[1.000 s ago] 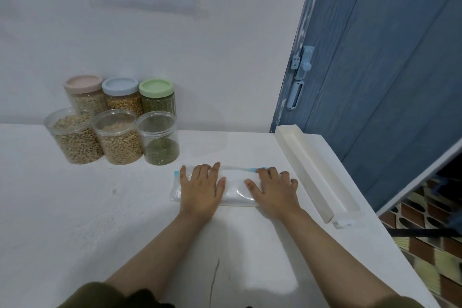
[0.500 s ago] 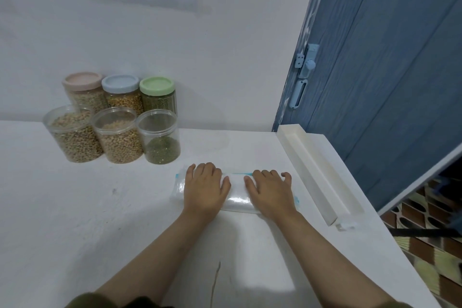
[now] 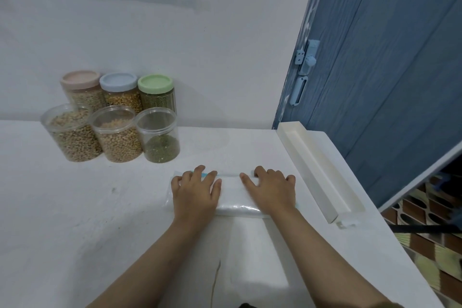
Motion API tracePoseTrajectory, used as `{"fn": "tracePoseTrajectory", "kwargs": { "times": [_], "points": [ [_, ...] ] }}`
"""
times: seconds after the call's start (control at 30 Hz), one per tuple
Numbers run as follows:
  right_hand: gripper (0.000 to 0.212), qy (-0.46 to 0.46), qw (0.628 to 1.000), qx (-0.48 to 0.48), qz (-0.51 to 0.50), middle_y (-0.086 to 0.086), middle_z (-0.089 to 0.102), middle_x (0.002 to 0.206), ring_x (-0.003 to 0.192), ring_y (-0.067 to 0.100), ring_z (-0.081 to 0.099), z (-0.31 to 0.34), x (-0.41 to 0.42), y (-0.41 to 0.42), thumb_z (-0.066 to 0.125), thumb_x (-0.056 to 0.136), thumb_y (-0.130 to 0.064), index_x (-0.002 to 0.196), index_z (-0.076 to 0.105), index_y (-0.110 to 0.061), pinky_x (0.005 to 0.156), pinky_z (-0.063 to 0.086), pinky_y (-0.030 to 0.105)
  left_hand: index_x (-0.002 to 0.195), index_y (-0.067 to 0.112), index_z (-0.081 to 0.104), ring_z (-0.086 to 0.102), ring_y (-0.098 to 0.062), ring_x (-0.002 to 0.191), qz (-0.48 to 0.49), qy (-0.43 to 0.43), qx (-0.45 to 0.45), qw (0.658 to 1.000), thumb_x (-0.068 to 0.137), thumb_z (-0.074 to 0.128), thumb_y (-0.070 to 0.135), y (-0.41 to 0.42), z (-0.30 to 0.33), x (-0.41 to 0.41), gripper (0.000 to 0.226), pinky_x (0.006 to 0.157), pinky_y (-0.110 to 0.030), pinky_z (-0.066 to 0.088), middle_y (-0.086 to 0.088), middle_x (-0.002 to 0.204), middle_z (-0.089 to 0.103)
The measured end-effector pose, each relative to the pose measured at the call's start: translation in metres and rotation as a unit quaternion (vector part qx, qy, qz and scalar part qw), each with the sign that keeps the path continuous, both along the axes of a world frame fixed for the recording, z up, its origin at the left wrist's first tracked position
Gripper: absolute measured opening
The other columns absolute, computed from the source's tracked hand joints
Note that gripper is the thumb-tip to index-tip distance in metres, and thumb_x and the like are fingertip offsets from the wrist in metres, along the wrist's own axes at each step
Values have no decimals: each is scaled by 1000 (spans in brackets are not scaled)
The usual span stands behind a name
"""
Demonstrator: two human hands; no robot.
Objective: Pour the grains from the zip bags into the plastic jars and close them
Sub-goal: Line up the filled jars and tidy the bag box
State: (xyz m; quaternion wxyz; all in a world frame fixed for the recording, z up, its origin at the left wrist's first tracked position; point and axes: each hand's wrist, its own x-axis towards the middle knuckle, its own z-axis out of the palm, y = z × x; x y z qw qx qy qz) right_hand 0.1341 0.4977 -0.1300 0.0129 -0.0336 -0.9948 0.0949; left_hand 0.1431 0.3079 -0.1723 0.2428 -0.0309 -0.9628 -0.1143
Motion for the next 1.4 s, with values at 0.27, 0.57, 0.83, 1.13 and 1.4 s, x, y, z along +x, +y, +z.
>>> {"fn": "tracePoseTrajectory", "kwargs": {
  "times": [0.27, 0.57, 0.83, 1.13, 1.4],
  "points": [
    [63, -62, 993, -22, -98, 14, 8, 163, 146, 46, 7, 18, 0, -2, 22, 100, -63, 152, 29, -29, 118, 0, 55, 116, 20, 71, 61, -30, 114, -14, 6, -11, 1000, 93, 40, 41, 4, -12, 1, 45, 110, -54, 27, -4, 111, 71],
    [63, -117, 970, -73, -199, 19, 15, 159, 141, 41, 17, 27, -24, 23, 26, 100, -60, 150, 30, -22, 114, 15, 57, 116, 19, 70, 61, -30, 110, -23, 33, -7, 999, 94, 41, 40, 14, -15, 8, 42, 108, -55, 29, -5, 109, 70],
    [44, -28, 995, -87, -25, -5, 52, 136, 133, 24, 35, 21, -15, 32, 33, 103, -48, 128, 62, -26, 112, 13, 50, 118, 20, 69, 60, -29, 110, -25, 20, 9, 999, 95, 38, 42, 13, -14, 9, 45, 108, -54, 29, -4, 110, 69],
    [45, -29, 991, -104, 83, -11, 46, 147, 140, 16, 33, 31, -1, 42, 38, 103, -46, 147, 40, -39, 117, 11, 47, 119, 20, 69, 61, -28, 108, -24, 21, 13, 999, 95, 37, 42, 13, -13, 11, 46, 108, -55, 30, -5, 110, 69],
    [36, -132, 990, -21, 40, 15, 42, 128, 127, 37, 32, 38, -9, 1, 29, 106, -23, 128, 50, -6, 93, 40, 41, 117, 19, 70, 63, -27, 105, -25, 17, 12, 999, 94, 39, 41, 14, -14, 10, 45, 105, -53, 32, -5, 109, 70]
  ]
}}
